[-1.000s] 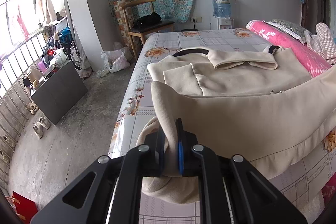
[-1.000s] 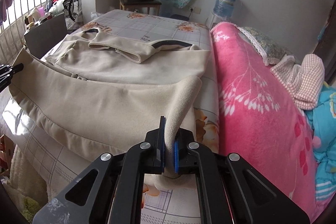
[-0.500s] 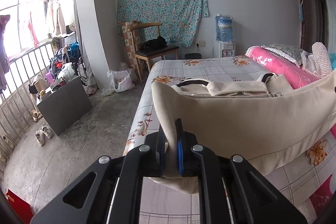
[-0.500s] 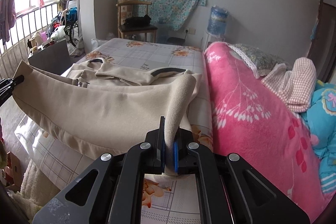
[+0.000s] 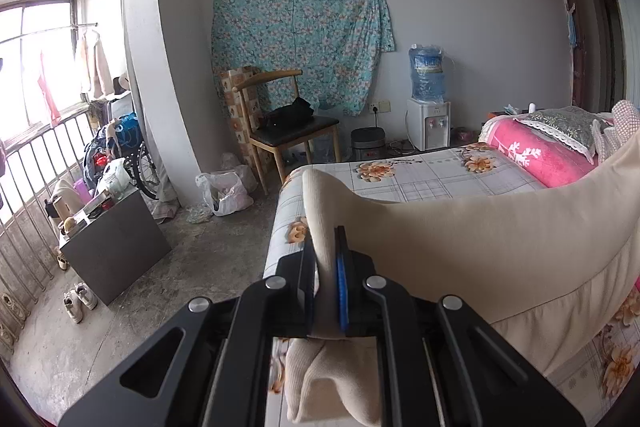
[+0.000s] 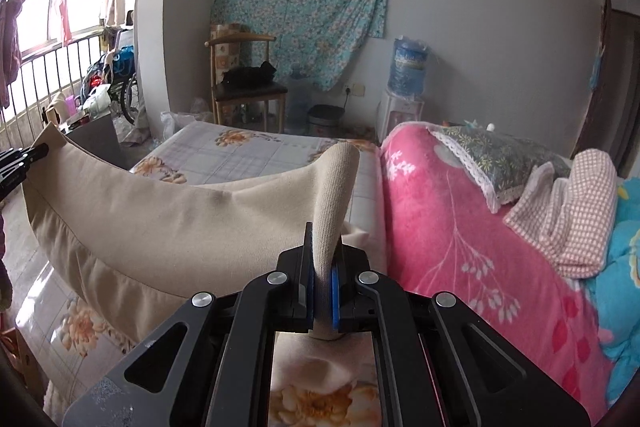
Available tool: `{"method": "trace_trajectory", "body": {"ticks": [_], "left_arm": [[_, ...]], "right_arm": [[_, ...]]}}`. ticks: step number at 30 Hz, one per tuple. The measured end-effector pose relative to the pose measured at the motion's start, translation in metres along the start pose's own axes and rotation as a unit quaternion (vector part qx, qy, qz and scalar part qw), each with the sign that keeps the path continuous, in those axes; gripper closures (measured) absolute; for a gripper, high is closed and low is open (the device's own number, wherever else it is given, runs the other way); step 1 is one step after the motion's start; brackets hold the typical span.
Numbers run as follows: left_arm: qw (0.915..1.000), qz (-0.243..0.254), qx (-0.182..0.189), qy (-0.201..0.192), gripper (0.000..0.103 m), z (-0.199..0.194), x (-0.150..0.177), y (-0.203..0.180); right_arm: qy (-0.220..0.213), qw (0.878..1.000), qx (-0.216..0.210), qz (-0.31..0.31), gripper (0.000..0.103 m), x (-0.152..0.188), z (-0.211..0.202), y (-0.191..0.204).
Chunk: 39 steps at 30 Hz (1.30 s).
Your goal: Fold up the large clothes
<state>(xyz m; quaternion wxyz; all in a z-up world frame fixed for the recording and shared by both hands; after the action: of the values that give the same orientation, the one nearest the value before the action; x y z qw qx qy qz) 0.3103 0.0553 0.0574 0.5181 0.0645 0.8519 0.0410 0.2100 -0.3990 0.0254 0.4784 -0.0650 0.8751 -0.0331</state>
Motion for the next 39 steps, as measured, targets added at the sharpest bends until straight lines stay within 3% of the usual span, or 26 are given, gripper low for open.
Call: {"method": "trace_trajectory", "body": {"ticks": [5, 10, 12, 14, 16, 20, 24, 27, 29, 31, 33, 36, 39], "left_arm": [[0.9985, 0.009, 0.010, 0.052, 0.094, 0.089, -0.019, -0.006], [0.9881, 0.018, 0.018, 0.152, 0.091, 0.179, 0.011, -0.015], [0.9791, 0.017, 0.020, 0.202, 0.085, 0.207, 0.035, -0.016], [0.9730, 0.011, 0.002, 0.231, 0.079, 0.222, 0.054, -0.008], [0.9716, -0.017, 0.002, 0.236, 0.073, 0.220, 0.060, 0.006], [0.9723, -0.100, 0.032, 0.209, 0.063, 0.191, 0.055, 0.035], [0.9709, -0.140, 0.067, 0.182, 0.055, 0.142, 0.060, 0.053], [0.9629, -0.165, 0.112, 0.182, 0.050, 0.100, 0.080, 0.054], [0.9545, -0.182, 0.142, 0.188, 0.047, 0.071, 0.098, 0.049], [0.9399, -0.212, 0.182, 0.196, 0.042, 0.048, 0.118, 0.040], [0.9209, -0.250, 0.213, 0.210, 0.039, 0.036, 0.140, 0.031], [0.8921, -0.317, 0.225, 0.230, 0.039, 0.035, 0.166, 0.025], [0.8530, -0.401, 0.234, 0.238, 0.039, 0.043, 0.176, 0.030]], "right_arm": [[0.037, 0.999, 0.002, 0.012, 0.099, -0.022, 0.080, -0.011], [0.109, 0.994, -0.004, 0.032, 0.097, -0.004, 0.166, -0.014], [0.141, 0.989, 0.006, 0.048, 0.088, 0.012, 0.192, -0.020], [0.170, 0.984, 0.012, 0.059, 0.071, 0.027, 0.208, -0.026], [0.173, 0.982, 0.013, 0.074, 0.064, 0.034, 0.207, -0.033], [0.153, 0.984, 0.004, 0.087, 0.042, 0.037, 0.175, -0.041], [0.142, 0.984, -0.031, 0.101, 0.033, 0.042, 0.136, -0.038], [0.144, 0.976, -0.073, 0.145, 0.030, 0.061, 0.097, -0.032], [0.152, 0.965, -0.103, 0.186, 0.029, 0.077, 0.078, -0.028], [0.167, 0.948, -0.135, 0.236, 0.028, 0.099, 0.061, -0.022], [0.180, 0.929, -0.157, 0.282, 0.028, 0.119, 0.050, -0.017], [0.203, 0.896, -0.185, 0.349, 0.028, 0.148, 0.045, -0.008], [0.208, 0.864, -0.206, 0.410, 0.028, 0.162, 0.052, -0.002]]}}
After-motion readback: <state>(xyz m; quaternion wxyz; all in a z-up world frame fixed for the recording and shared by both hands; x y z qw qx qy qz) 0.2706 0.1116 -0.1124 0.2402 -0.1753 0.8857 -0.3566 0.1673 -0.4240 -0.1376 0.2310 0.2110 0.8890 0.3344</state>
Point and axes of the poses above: each gripper's, at about its wrist camera, not at the fingertips, and z roughly the way its jaws point, y to its left, x to its underside, the point moved 9 cm from there along z, roughly the way its jaws point, and after that the axes turned 2 degrees about -z, right-handed, at the moved point
